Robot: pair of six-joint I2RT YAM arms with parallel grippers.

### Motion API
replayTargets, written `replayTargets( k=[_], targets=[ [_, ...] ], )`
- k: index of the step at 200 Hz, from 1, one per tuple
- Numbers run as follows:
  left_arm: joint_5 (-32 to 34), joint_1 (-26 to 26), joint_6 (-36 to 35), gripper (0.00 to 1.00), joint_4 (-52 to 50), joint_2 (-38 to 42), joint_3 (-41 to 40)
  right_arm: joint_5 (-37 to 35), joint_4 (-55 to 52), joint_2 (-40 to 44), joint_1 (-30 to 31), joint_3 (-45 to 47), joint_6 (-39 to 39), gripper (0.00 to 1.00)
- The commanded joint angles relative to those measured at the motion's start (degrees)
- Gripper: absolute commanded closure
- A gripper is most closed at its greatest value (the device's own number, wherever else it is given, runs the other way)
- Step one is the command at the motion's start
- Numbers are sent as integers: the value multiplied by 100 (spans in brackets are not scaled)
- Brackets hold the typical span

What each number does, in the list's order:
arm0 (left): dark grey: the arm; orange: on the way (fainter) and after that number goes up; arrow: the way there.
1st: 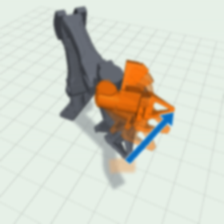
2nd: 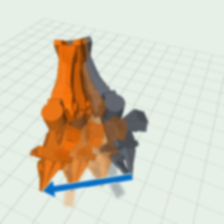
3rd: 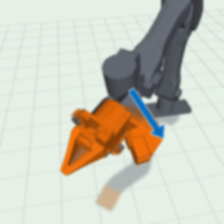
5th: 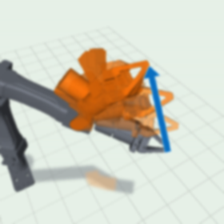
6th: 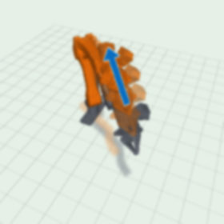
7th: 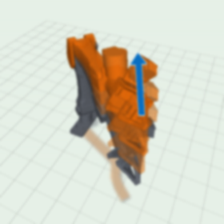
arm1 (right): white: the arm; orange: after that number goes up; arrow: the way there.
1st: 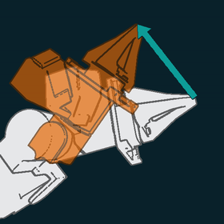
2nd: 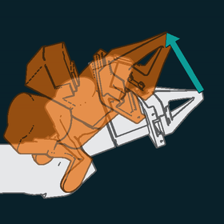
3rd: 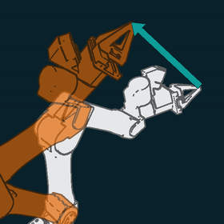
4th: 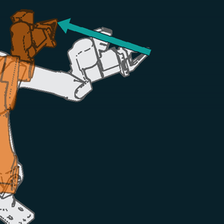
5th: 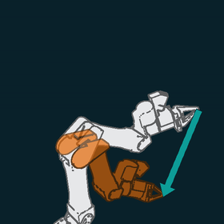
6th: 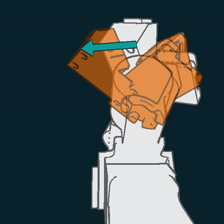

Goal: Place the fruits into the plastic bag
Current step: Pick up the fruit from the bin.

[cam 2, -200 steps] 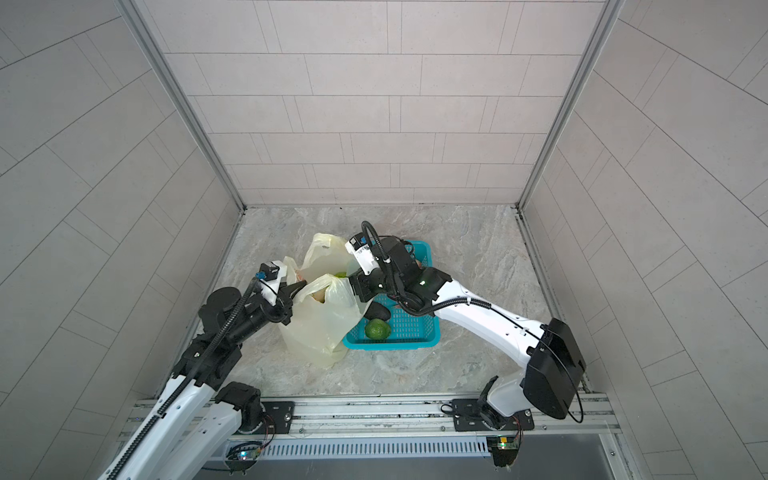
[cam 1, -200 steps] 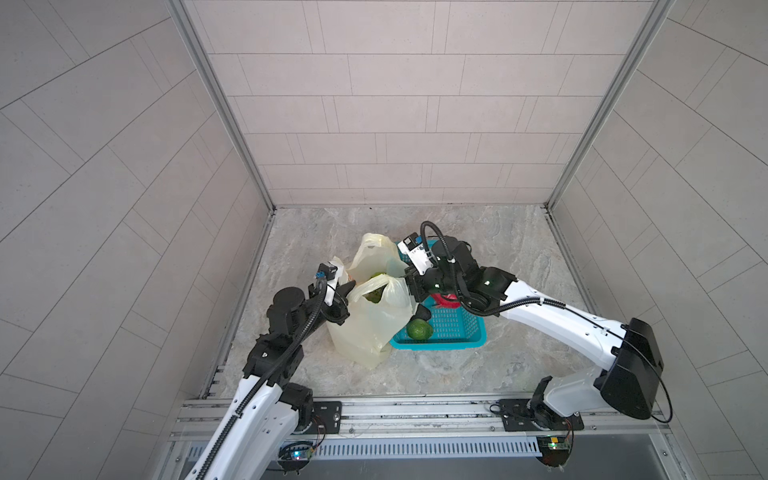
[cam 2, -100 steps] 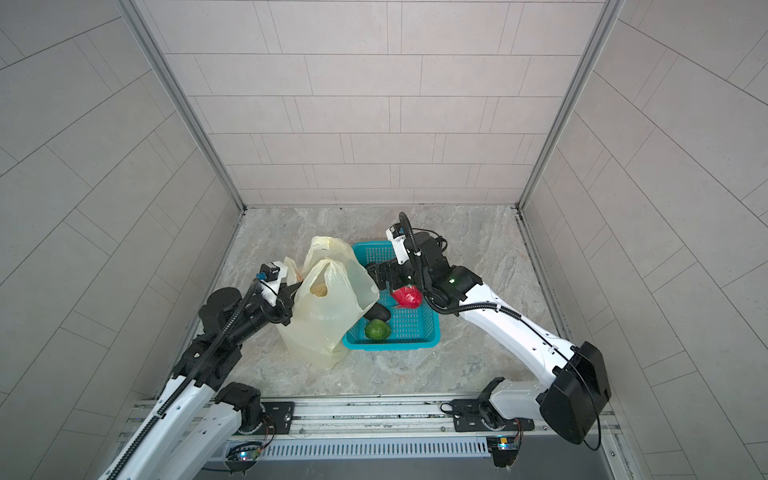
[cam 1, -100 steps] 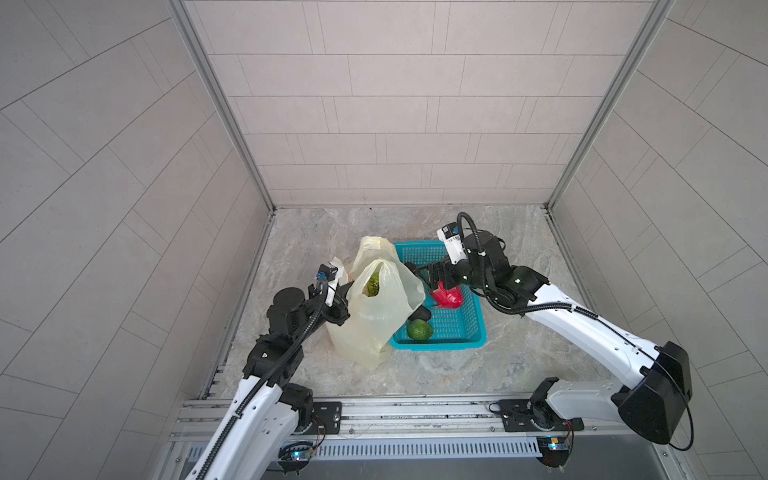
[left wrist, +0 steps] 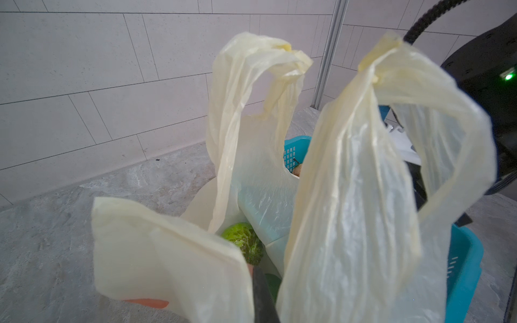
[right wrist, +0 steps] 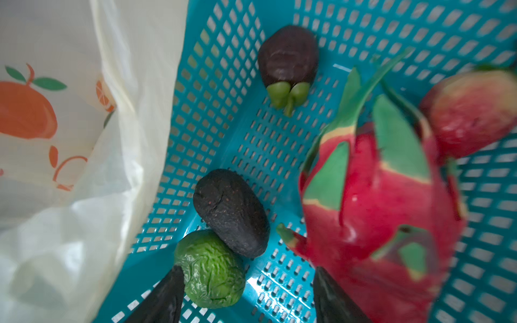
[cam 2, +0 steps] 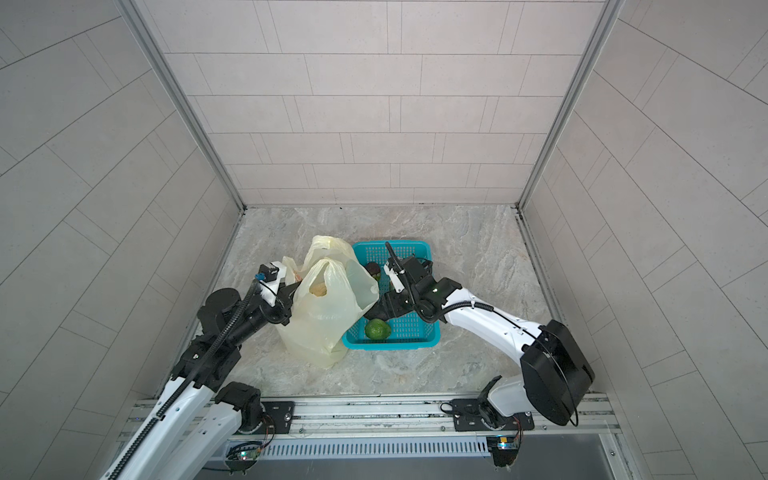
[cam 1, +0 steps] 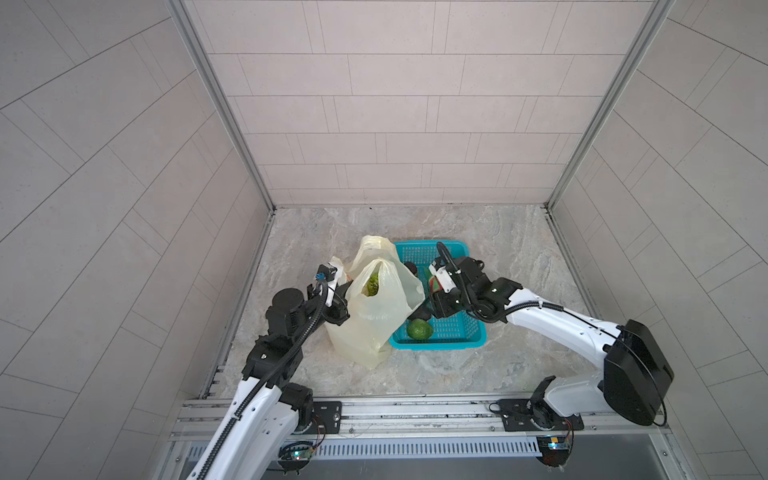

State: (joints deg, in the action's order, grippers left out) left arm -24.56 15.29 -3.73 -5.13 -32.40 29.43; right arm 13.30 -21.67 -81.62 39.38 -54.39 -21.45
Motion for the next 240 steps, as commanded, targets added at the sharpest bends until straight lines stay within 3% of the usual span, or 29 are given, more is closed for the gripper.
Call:
replayTargets(
  k=[1, 72, 136, 153, 190, 240],
  targets=[
    [-39, 14, -84, 100, 5, 15, 10, 104, 56, -302, 145, -129, -92, 31],
    [-34, 10, -131, 100, -73, 44, 18, 38, -382, -1709, 323, -1124, 156, 28],
    [-14, 9, -104, 100, -54, 67, -16, -228, -597, -2418, 378, -1384, 308, 28],
    [-23, 11, -84, 100, -51, 67, -21, -319, -557, -2544, 361, -1459, 267, 35],
    [-40, 9, -77, 100, -82, 94, -7, -107, -208, -2223, 110, -1282, -32, 66],
    [-33, 9, -72, 100, -81, 84, -16, 126, 163, -988, -187, -739, -324, 68]
  ],
)
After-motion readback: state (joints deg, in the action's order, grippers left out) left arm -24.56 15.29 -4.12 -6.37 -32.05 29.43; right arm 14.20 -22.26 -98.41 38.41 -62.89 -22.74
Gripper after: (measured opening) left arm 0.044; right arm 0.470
